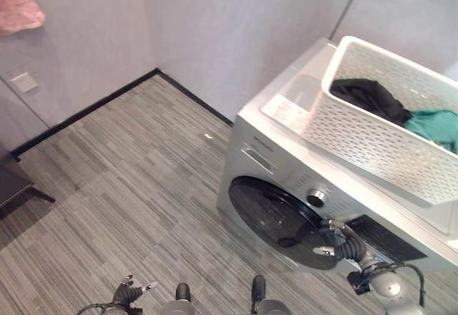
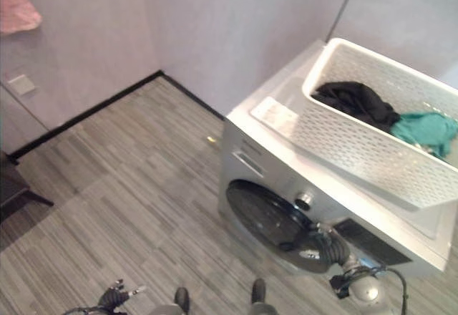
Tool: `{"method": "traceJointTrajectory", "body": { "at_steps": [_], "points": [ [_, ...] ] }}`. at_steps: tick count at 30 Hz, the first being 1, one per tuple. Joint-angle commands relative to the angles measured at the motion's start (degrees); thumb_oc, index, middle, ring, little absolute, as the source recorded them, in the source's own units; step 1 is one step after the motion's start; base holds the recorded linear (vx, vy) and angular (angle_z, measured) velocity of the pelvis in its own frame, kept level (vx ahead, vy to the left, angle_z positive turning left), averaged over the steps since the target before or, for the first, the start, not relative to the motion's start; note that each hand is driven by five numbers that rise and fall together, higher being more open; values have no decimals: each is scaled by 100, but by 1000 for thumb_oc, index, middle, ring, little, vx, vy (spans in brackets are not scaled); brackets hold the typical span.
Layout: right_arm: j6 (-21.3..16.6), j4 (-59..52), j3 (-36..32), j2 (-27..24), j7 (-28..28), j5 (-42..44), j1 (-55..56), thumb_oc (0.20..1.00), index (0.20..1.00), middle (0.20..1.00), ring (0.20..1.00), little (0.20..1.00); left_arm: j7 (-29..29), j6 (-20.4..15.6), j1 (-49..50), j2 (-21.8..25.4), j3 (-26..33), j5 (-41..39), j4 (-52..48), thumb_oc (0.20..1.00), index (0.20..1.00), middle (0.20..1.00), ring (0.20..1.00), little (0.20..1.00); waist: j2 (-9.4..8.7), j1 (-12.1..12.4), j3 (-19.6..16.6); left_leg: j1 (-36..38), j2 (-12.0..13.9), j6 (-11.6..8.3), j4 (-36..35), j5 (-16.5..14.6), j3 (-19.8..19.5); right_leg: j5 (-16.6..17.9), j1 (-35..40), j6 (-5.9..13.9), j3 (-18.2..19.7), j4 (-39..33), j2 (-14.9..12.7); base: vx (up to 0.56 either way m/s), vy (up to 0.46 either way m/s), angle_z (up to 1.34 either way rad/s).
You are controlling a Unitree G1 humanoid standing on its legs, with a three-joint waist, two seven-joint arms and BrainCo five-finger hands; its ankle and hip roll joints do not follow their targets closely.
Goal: Grab the laundry basket,head to the washer,open it,put in the laundry and shut it.
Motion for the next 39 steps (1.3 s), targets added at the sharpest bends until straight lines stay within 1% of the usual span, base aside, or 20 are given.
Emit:
{"method": "traceJointTrajectory", "body": {
  "at_steps": [1, 6, 8, 12, 15, 16, 20, 22, 23, 24, 28, 32, 35, 36, 37, 39],
  "points": [
    [-64, 183, -690, -623, -223, -7, -475, 1000, 1000, 1000, 1000, 1000, 45, -244, -266, 119, 189, -224, 231, 1000, 1000, 1000, 1000, 1000, 20, 61, -201, -145, -75, 302, 101, -162, -301, -374, 61, 44, -88, 487, -225, 7, -72, 33],
    [-93, -34, -896, -712, -213, 242, -317, 1000, 1000, 1000, 1000, 1000, 48, -240, -266, 101, 158, -214, 218, 1000, 1000, 1000, 1000, 1000, 65, 3, -175, -108, 19, 216, -18, -77, -329, -469, 146, -21, -171, 404, -99, 28, -71, 17],
    [-148, -243, -1073, -733, -126, 373, -16, 1000, 1000, 1000, 1000, 1000, -7, -263, -110, 86, 196, -295, 71, 1000, 1000, 1000, 1000, 1000, 117, -37, -156, -39, 42, 196, -115, -50, -320, -481, 180, -33, -170, 359, -45, 53, -34, 6],
    [-169, -148, -1009, -673, -146, 292, -2, 1000, 1000, 1000, 1000, 1000, -23, -342, 109, 155, 277, -448, -273, 1000, 1000, 1000, 1000, 1000, 207, -26, -48, -23, 45, 191, -185, -13, -296, -481, 143, -33, -126, 321, -28, 3, -23, -6],
    [-185, 345, -643, -556, -348, 183, -415, 1000, 1000, 1000, 1000, 1000, 63, -442, 119, 236, 230, -601, -697, 1000, 1000, 1000, 1000, 1000, 343, 32, 199, -248, -14, 201, -149, 58, -402, -498, -15, -57, -135, 382, -70, -129, -25, 4],
    [-177, 545, -495, -501, -446, 140, -576, 1000, 1000, 1000, 1000, 1000, 121, -502, 124, 267, 207, -695, -961, 1000, 1000, 1000, 1000, 1000, 428, 62, 316, -398, -47, 208, -116, 102, -458, -501, -100, -78, -151, 417, -98, -121, -19, 12],
    [-178, 999, -199, -362, -653, 27, -914, 1000, 1000, 1000, 1000, 1000, 198, -621, 74, 308, 251, -974, -1379, 1000, 1000, 1000, 1000, 1000, 590, 110, 518, -738, -140, 211, -38, 202, -602, -502, -322, -118, -186, 502, -143, -93, -23, 34],
    [-216, 1128, -63, -266, -721, 76, -1083, 1000, 1000, 1000, 1000, 1000, 248, -682, 29, 291, 283, -1098, -1469, 1000, 1000, 1000, 1000, 1000, 645, 109, 594, -876, -182, 212, -16, 235, -665, -490, -422, -131, -174, 514, -155, -72, -38, 16],
    [-241, 1231, 72, -215, -800, 107, -1227, 1000, 1000, 1000, 1000, 1000, 300, -742, -19, 277, 280, -1229, -1595, 1000, 1000, 1000, 1000, 1000, 703, 126, 685, -1004, -221, 212, -19, 281, -711, -468, -523, -136, -171, 502, -174, -70, -30, 21],
    [-245, 1237, 76, -215, -801, 108, -1234, 1000, 1000, 1000, 1000, 1000, 300, -742, -19, 277, 282, -1230, -1595, 1000, 1000, 1000, 1000, 1000, 703, 120, 681, -1014, -221, 212, -15, 281, -715, -469, -529, -136, -175, 504, -175, -61, -24, 23],
    [-220, 1458, 414, -112, -947, 53, -1638, 1000, 1000, 1000, 1000, 1000, 368, -773, -239, 228, 149, -1278, -1641, 1000, 1000, 1000, 1000, 1000, 825, 131, 750, -1202, -277, 191, -69, 378, -733, -456, -652, -152, -200, 468, -197, -30, -5, 6],
    [-169, 1461, 812, 123, -957, -14, -1924, 1000, 1000, 1000, 1000, 1000, 375, -748, -364, 171, -73, -1151, -1602, 1000, 1000, 1000, 1000, 1000, 859, 169, 686, -1180, -279, 167, -143, 395, -702, -453, -549, -144, -332, 364, -206, 30, 7, 15],
    [-165, 1390, 1270, 392, -850, -41, -2116, 1000, 1000, 1000, 1000, 1000, 370, -718, -430, 144, -258, -1005, -1545, 1000, 1000, 1000, 1000, 1000, 834, 200, 631, -1112, -267, 171, -154, 363, -686, -455, -448, -140, -390, 324, -210, 41, 14, 2],
    [-168, 1396, 1276, 395, -853, -40, -2123, 1000, 1000, 1000, 1000, 1000, 370, -719, -431, 146, -254, -1005, -1543, 1000, 1000, 1000, 1000, 1000, 830, 196, 636, -1108, -268, 171, -154, 362, -686, -455, -442, -139, -391, 321, -211, 35, 11, -3],
    [-153, 1493, 1667, 678, -843, -12, -2350, 1000, 1000, 1000, 1000, 1000, 393, -726, -471, 125, -391, -954, -1564, 1000, 1000, 1000, 1000, 1000, 806, 249, 594, -1060, -243, 173, -154, 341, -665, -461, -389, -139, -417, 309, -205, 30, 8, -3],
    [-156, 1673, 2108, 1123, -918, 100, -2653, 1000, 1000, 1000, 1000, 1000, 464, -719, -565, 48, -547, -972, -1524, 1000, 1000, 1000, 1000, 1000, 784, 313, 563, -1001, -205, 164, -156, 331, -657, -477, -319, -143, -467, 284, -183, 19, 4, -1]
  ]
}}
